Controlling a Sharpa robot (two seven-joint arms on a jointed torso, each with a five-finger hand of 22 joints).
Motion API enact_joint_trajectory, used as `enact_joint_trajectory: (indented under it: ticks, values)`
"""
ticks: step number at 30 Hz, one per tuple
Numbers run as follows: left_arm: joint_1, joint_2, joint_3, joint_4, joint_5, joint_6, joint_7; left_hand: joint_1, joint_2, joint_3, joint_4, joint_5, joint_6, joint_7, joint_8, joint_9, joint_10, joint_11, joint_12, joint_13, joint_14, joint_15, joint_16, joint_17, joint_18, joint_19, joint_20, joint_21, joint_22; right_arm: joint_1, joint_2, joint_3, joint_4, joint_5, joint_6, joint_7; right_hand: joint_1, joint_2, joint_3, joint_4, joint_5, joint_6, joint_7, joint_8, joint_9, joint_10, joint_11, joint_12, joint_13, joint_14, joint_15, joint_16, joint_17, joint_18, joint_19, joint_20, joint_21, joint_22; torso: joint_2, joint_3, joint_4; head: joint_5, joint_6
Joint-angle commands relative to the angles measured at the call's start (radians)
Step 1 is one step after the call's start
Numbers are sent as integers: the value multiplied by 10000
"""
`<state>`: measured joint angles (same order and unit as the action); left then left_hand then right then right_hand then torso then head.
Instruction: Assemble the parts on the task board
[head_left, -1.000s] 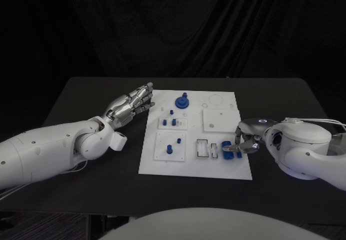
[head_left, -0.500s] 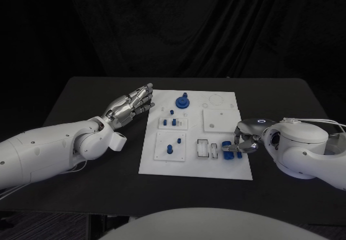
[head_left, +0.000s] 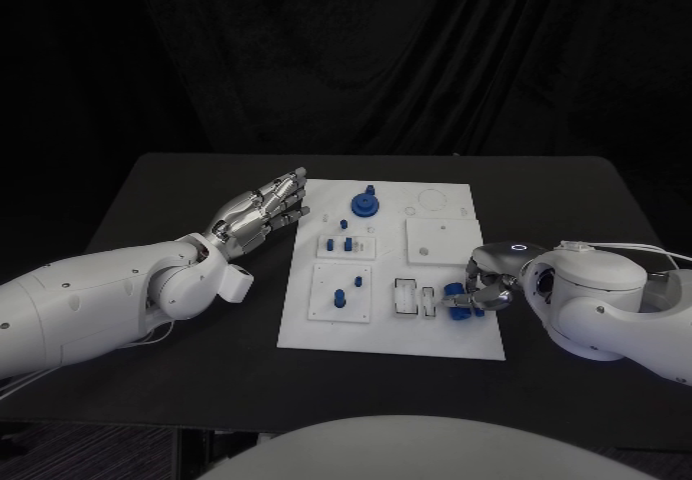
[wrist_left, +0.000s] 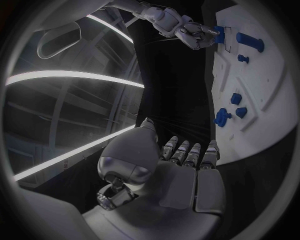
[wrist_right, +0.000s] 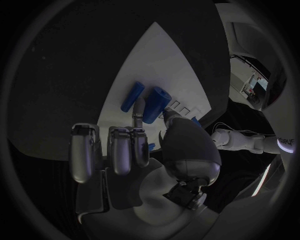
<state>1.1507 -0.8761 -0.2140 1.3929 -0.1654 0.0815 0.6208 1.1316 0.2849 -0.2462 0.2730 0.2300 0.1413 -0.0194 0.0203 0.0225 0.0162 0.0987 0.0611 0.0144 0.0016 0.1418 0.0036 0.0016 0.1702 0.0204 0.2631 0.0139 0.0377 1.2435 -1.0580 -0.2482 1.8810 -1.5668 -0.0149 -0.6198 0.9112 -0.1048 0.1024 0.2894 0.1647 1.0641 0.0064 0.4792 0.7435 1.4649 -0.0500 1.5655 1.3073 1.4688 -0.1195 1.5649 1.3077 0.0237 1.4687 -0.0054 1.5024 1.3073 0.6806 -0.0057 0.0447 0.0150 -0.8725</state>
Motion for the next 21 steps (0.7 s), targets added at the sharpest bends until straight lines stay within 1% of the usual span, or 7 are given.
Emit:
enact_joint_trajectory:
  ticks: [1, 3, 6, 10, 14, 18, 21]
  values:
    - [-19, -7, 8, 16, -10, 154, 50, 126, 9, 65, -24, 76, 12, 51, 54, 11, 8, 52, 69, 17, -16, 60, -36, -16, 95, 14, 33, 30, 17, -53, 30, 2, -62, 50, -241, -25, 159, 9, 76, 12, -37, -17, 21, -102, 10, 1059, -34, 53, 2635, 1020, -43, 59, 2631, -40, 639, -40, -42, 2376, 2, 2, -14, 4, -1]
    - [-19, -4, 8, 12, -10, 160, 38, 126, 9, 65, -24, 76, 12, 51, 54, 11, 8, 52, 69, 17, -16, 60, -36, -16, 95, 14, 33, 30, 17, -70, 58, 2, -106, 54, -258, -17, 193, 16, 84, 10, -38, -17, 24, -122, 9, 1059, -32, 53, 2635, 1020, -41, 59, 2631, -38, 636, -39, -48, 2373, 4, 3, -13, -2, -1]
    - [-18, 12, 8, 1, -10, 177, 18, 149, 8, 78, -44, 116, 13, 63, 54, 11, 5, 58, 69, 16, -16, 63, -36, -16, 95, 15, 35, 31, 17, -93, 116, 2, -187, 58, -287, -6, 342, 21, 108, -4, -31, -29, 37, -209, 5, 1059, -21, 53, 2635, 1020, -33, 59, 2631, -36, 630, -32, -58, 2370, -3, 3, 5, -21, -1]
    - [-18, 28, 8, -13, -10, 193, 3, 169, 8, 89, -62, 151, 15, 71, 54, 11, 3, 61, 70, 15, -16, 64, -36, -16, 95, 16, 38, 31, 17, -108, 178, 2, -257, 61, -286, 10, 439, 29, 120, -4, 20, -56, 53, -285, -4, 1059, -8, 53, 2635, 1020, -26, 59, 2631, -32, 622, -26, -72, 2365, -6, 10, -3, -28, -1]
    - [-19, 42, 8, -28, -10, 206, -6, 185, 9, 99, -77, 177, 12, 78, 53, 10, 1, 65, 71, 15, -16, 66, -36, -16, 95, 15, 39, 31, 15, -117, 244, 2, -316, 98, -242, 27, 651, 46, 144, -27, 104, -104, 87, -446, -32, 1059, 19, 53, 2635, 1020, -7, 59, 2631, -28, 614, -10, -87, 2359, -16, 8, -8, -24, -1]
    - [-19, 58, 8, -41, -10, 218, -18, 204, 11, 112, -96, 209, 16, 88, 54, 10, -1, 70, 74, 15, -16, 66, -36, -16, 95, 17, 40, 32, 17, -130, 317, 2, -383, 248, -165, 53, 862, 100, 171, -64, 101, -166, 135, -640, -103, 1059, 61, 53, 2635, 1020, 24, 59, 2631, -25, 607, 15, -101, 2354, -13, 8, -4, -32, -1]
    - [-20, 67, 8, -54, -10, 228, -25, 228, 12, 128, -122, 257, 30, 108, 57, 13, -5, 74, 74, 14, -16, 66, -36, -16, 95, 17, 42, 32, 15, -146, 373, 2, -445, 324, -113, 72, 1205, 180, 212, -211, 86, -208, 195, -904, -231, 1059, 114, 53, 2635, 1020, 65, 59, 2631, -17, 590, 52, -133, 2343, -9, 8, -8, -19, -1]
